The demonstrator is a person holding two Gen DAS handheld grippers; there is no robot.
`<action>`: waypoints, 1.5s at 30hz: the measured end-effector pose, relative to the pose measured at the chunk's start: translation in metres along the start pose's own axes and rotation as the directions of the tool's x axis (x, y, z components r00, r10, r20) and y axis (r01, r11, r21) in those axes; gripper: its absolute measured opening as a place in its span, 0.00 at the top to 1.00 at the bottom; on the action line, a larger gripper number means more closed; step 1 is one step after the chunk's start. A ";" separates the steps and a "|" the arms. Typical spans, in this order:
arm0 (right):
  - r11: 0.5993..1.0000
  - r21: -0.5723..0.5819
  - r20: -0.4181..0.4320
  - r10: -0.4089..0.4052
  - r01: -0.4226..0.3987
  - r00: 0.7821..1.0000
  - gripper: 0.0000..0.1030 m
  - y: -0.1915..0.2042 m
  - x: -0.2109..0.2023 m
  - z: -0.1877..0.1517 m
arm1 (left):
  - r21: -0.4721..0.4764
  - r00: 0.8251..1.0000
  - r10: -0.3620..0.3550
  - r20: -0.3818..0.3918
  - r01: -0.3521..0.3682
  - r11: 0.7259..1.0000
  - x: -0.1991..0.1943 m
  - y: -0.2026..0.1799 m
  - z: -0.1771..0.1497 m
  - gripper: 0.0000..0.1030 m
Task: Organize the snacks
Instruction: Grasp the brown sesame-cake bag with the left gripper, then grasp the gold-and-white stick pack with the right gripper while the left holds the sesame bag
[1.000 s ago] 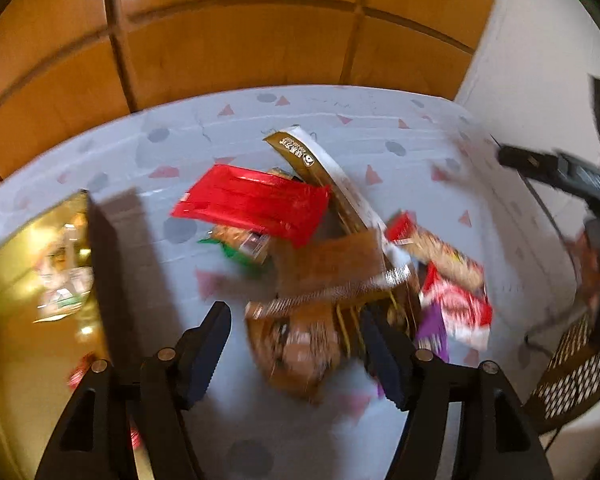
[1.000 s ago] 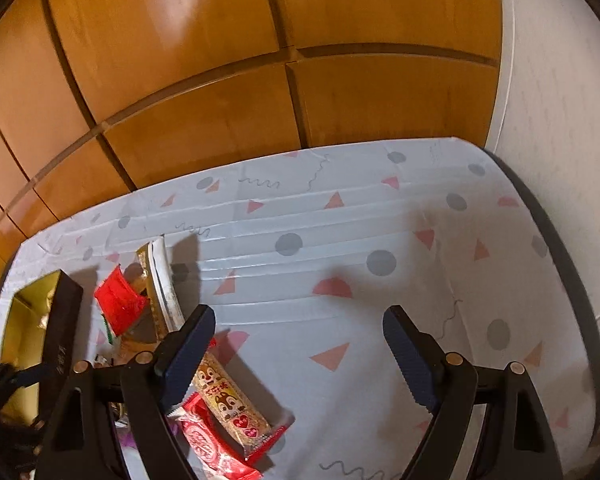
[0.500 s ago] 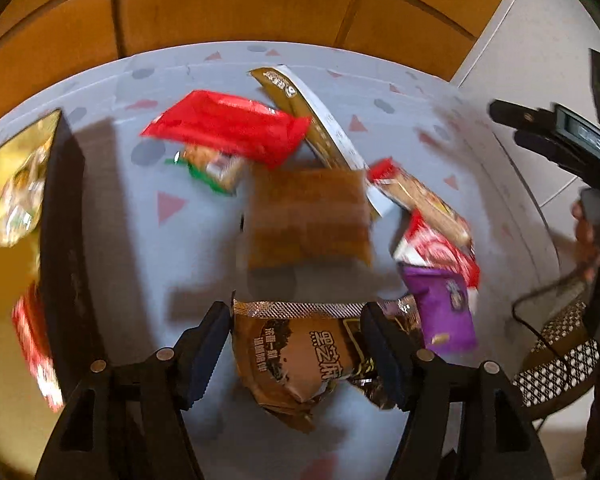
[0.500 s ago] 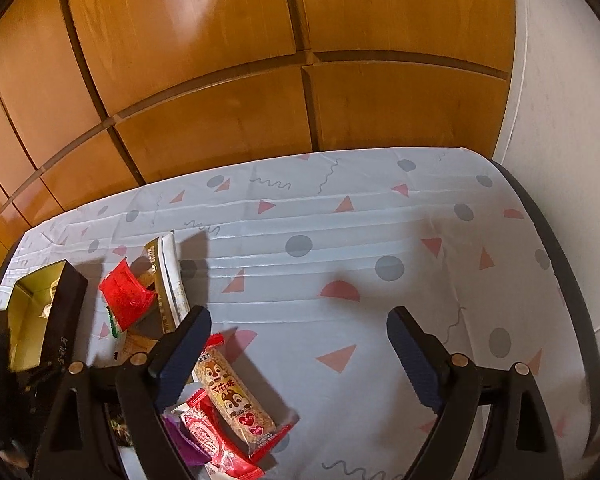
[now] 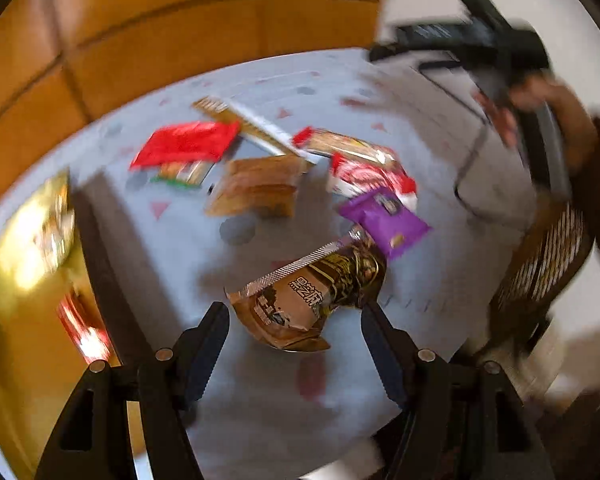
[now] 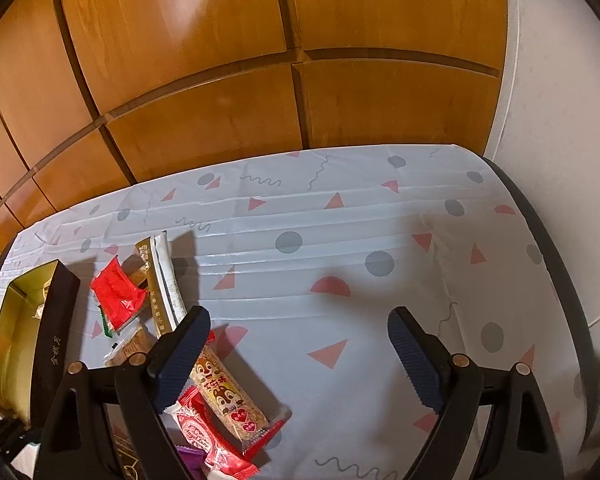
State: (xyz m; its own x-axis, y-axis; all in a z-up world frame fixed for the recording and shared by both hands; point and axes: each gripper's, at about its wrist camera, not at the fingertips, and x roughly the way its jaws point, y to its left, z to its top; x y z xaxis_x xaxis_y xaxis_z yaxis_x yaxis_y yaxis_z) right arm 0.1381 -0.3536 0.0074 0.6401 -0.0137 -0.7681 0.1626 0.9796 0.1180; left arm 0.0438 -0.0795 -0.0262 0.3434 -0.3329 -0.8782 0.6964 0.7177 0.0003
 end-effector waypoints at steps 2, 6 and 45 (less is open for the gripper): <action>1.000 -0.001 0.000 -0.001 0.001 1.000 0.11 0.000 0.000 0.000 | 0.107 1.000 0.004 -0.020 -0.002 0.994 0.008 -0.007 0.004 0.27; 1.000 0.003 -0.001 -0.001 0.001 1.000 0.11 0.000 0.000 0.000 | 0.204 0.998 0.038 -0.058 -0.025 0.979 0.029 -0.006 0.018 0.24; 0.978 -0.058 -0.204 0.183 -0.198 0.962 0.44 0.055 0.046 -0.018 | -0.252 0.995 -0.026 0.095 0.049 0.966 0.029 0.010 -0.033 0.60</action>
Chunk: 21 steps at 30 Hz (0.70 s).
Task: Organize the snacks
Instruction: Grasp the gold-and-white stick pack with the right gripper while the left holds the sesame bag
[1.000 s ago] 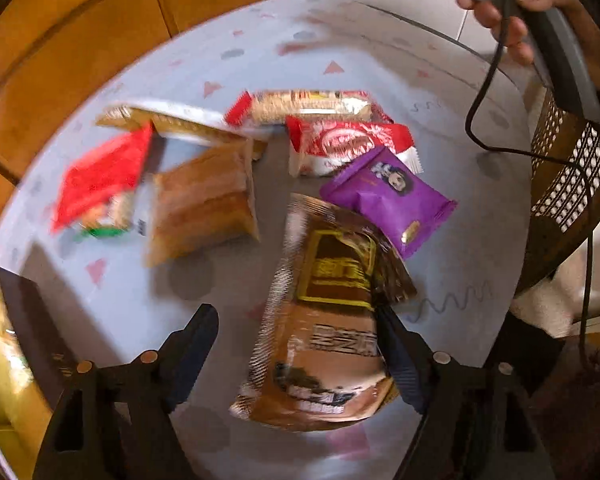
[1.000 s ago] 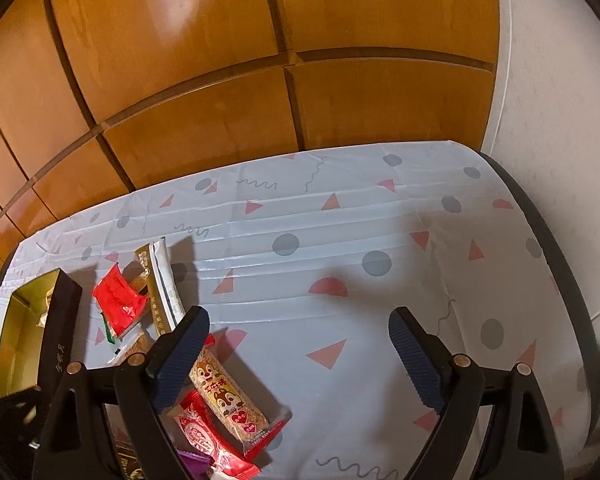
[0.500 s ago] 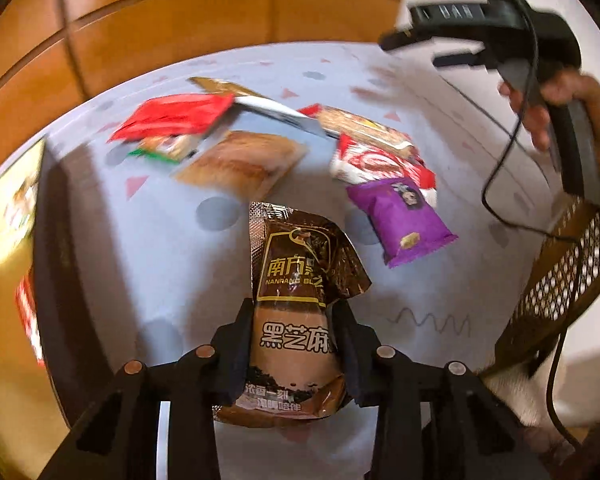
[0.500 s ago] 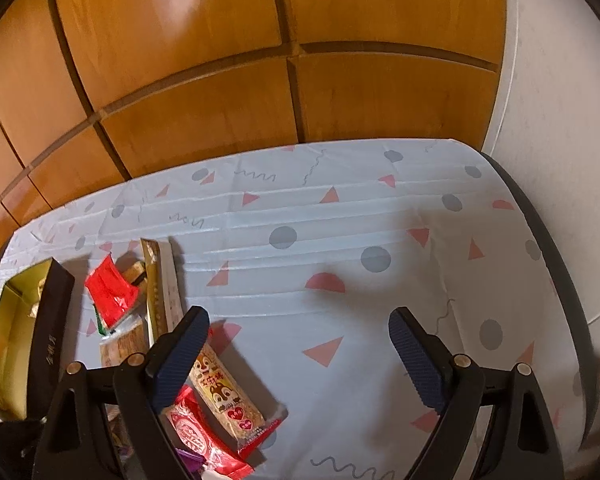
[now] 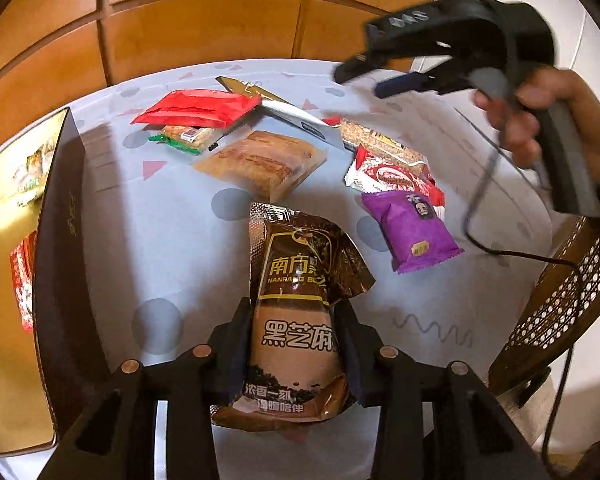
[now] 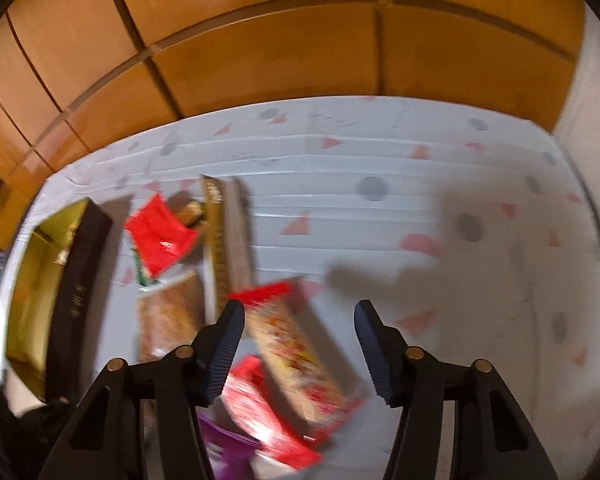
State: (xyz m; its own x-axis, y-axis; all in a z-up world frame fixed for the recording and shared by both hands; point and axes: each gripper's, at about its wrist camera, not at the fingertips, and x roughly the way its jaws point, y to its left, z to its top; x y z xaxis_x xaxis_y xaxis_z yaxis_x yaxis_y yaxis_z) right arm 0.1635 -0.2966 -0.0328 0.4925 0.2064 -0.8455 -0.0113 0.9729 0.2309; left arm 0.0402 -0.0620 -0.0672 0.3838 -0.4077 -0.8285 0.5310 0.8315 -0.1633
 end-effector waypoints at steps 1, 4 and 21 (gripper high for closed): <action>1.000 0.004 0.000 0.004 -0.004 1.000 0.44 0.003 0.004 0.003 | -0.007 1.000 -0.005 0.001 0.005 1.000 -0.001 0.001 0.000 0.60; 0.998 0.051 -0.001 0.030 -0.030 1.000 0.44 0.008 0.022 0.020 | -0.018 1.000 -0.011 0.004 0.011 1.000 -0.003 0.002 -0.001 0.60; 0.999 -0.001 -0.079 -0.033 0.033 0.996 0.77 0.046 0.098 0.055 | -0.034 0.999 -0.029 0.032 0.030 0.999 -0.002 0.004 -0.003 0.60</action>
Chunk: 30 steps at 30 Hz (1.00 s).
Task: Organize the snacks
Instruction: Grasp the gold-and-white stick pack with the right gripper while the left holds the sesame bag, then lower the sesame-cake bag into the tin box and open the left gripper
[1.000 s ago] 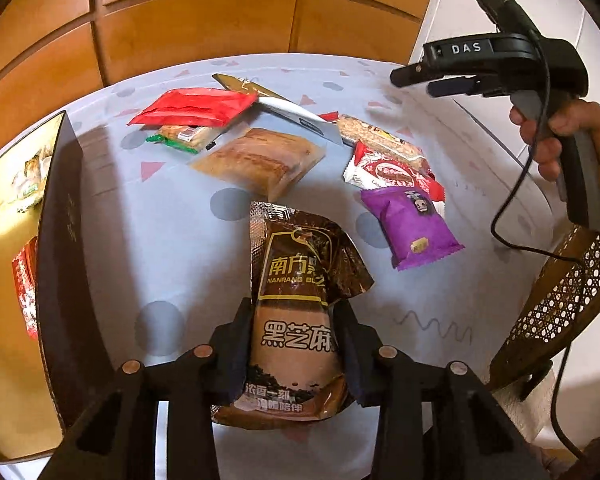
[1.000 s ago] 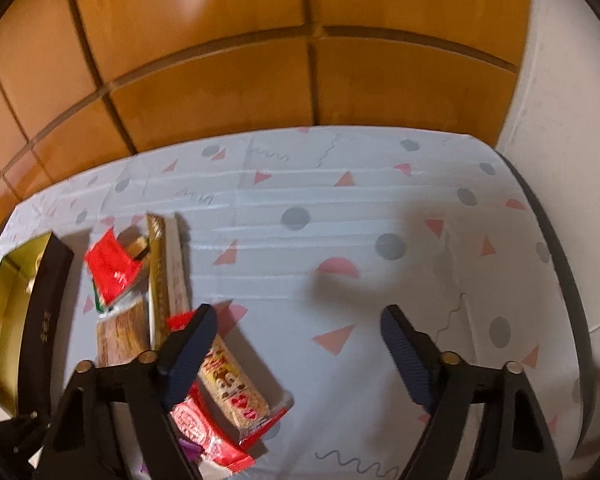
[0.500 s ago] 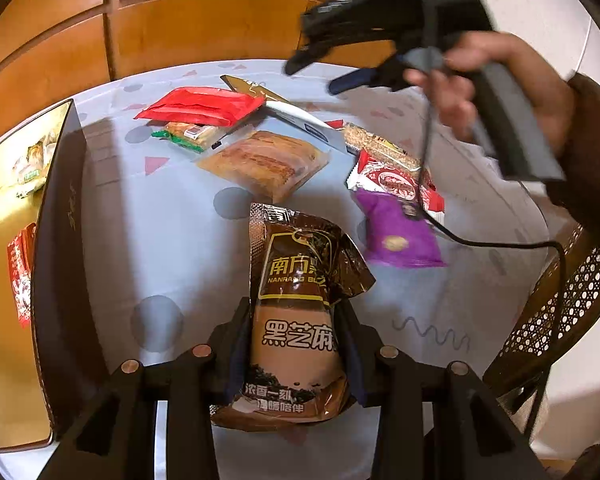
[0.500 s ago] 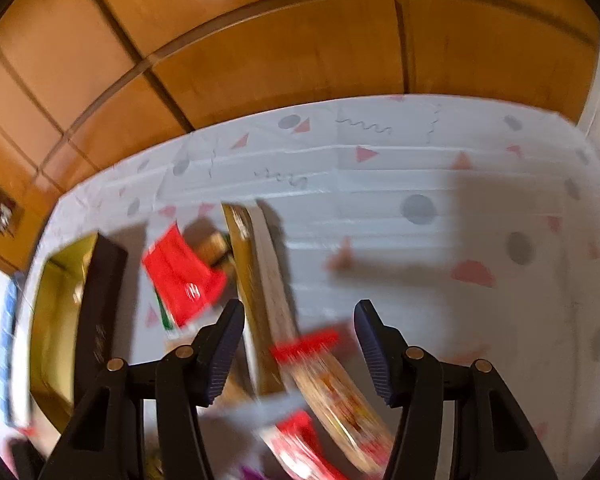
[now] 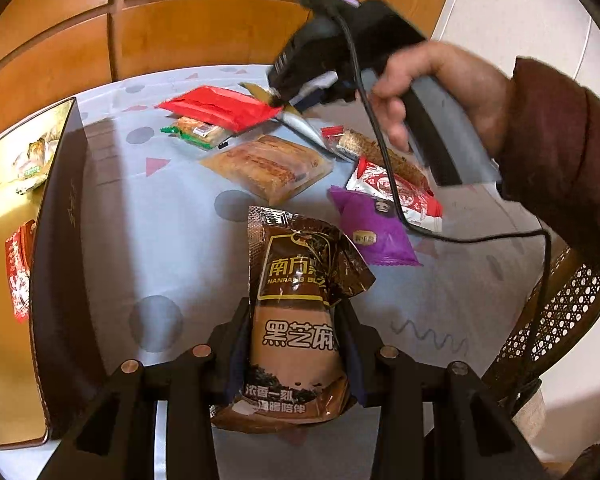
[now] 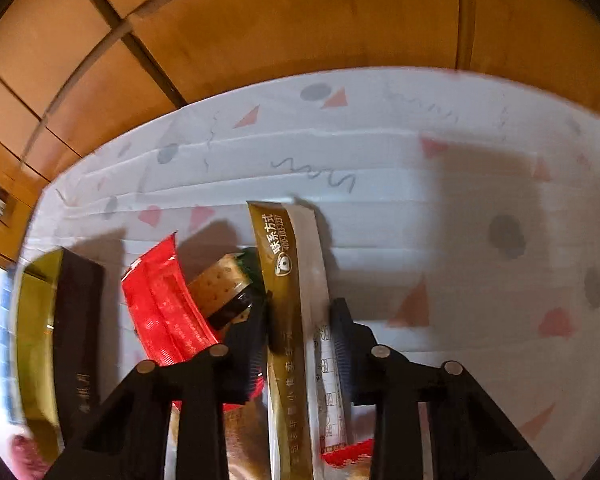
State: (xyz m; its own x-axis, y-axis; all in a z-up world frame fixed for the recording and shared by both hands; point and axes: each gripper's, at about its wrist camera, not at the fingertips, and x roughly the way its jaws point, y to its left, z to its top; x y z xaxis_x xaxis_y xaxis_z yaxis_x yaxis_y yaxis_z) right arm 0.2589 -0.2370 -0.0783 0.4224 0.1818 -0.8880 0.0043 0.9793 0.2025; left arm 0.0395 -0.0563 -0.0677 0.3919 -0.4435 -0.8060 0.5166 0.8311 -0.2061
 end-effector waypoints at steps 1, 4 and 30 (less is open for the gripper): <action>0.999 -0.009 -0.008 -0.033 0.033 0.999 0.77 0.000 0.002 -0.002 | -0.003 1.000 -0.001 -0.001 0.001 1.000 -0.001 0.001 0.000 0.61; 0.996 -0.054 0.008 -0.070 0.070 0.998 0.77 -0.005 0.005 -0.011 | 0.014 1.000 0.010 -0.004 -0.010 1.000 -0.004 -0.001 0.002 0.63; 0.978 -0.157 0.011 -0.137 0.137 0.991 0.74 0.007 0.015 -0.009 | -0.471 0.965 0.254 0.057 -0.199 0.860 -0.118 0.193 0.040 0.65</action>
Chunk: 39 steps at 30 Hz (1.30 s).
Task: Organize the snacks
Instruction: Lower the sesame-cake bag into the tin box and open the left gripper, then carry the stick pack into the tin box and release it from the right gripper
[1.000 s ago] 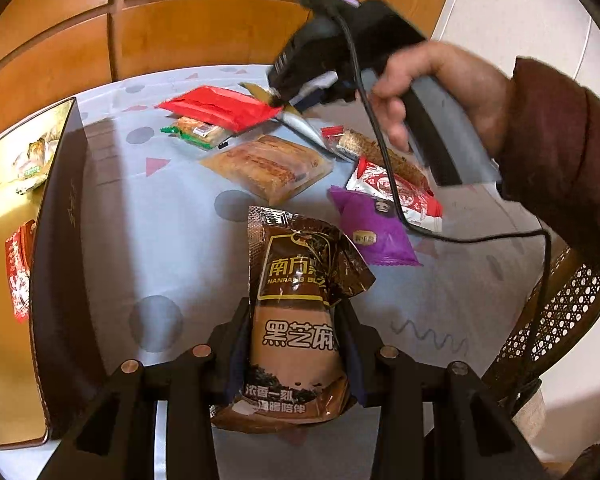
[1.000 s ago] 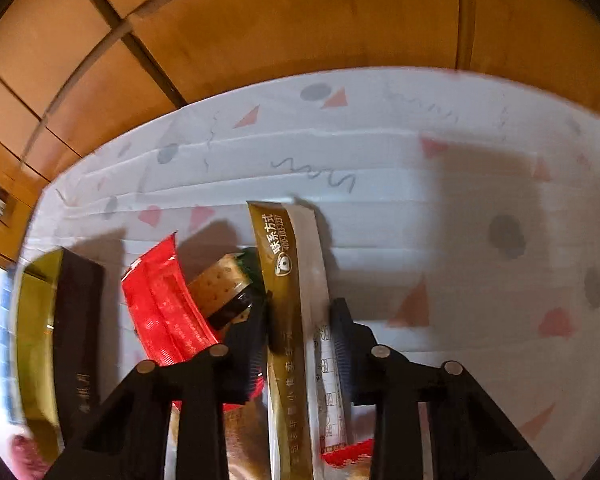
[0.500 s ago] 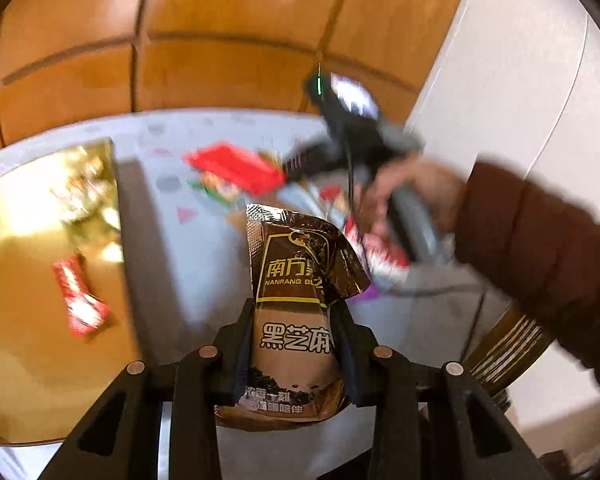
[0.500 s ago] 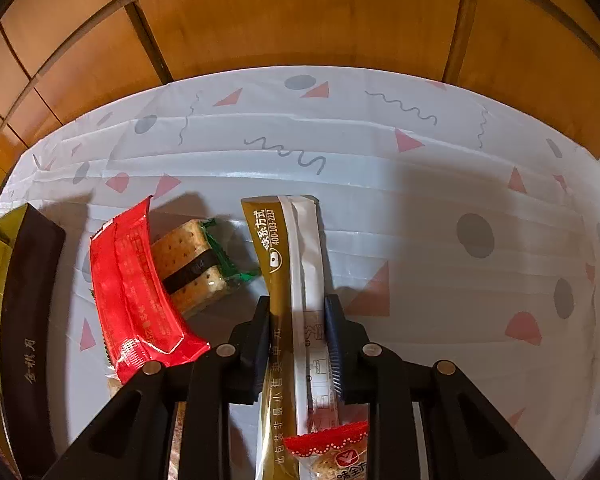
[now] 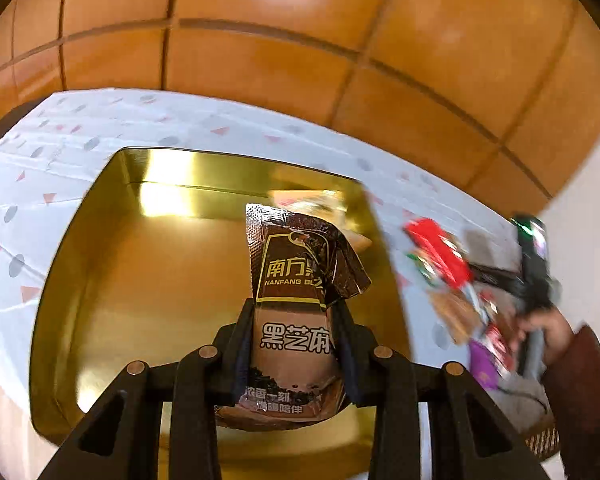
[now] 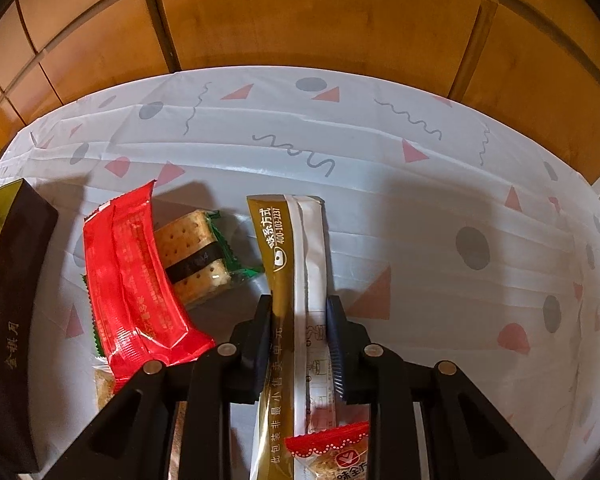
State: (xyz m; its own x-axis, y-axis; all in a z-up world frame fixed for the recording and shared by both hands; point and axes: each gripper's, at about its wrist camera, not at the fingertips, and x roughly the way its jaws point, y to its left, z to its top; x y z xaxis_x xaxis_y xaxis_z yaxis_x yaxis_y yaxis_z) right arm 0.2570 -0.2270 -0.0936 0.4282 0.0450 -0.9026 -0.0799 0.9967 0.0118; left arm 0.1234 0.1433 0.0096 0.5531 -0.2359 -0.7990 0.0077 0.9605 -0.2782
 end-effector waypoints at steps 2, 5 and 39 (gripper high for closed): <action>1.000 -0.001 0.003 0.003 -0.003 1.000 0.74 -0.001 -0.001 -0.001 | -0.008 1.000 0.026 -0.002 -0.026 1.000 0.010 0.006 0.010 0.65; 1.000 -0.006 0.007 0.000 0.000 1.000 0.74 -0.001 -0.003 -0.003 | 0.014 0.998 0.065 -0.016 -0.065 0.998 0.033 0.003 0.028 0.64; 0.970 0.243 0.205 -0.049 -0.002 0.977 0.79 -0.005 -0.071 -0.001 | 0.006 0.969 0.239 0.064 -0.240 0.971 -0.017 -0.022 -0.058 0.61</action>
State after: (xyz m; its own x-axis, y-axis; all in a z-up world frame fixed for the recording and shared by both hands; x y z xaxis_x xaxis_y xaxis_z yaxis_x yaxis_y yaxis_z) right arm 0.2258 -0.2352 -0.0303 0.6072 0.0088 -0.7945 0.1402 0.9831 0.1180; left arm 0.0653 0.1179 -0.0017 0.5906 0.0105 -0.8069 -0.1203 0.9899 -0.0752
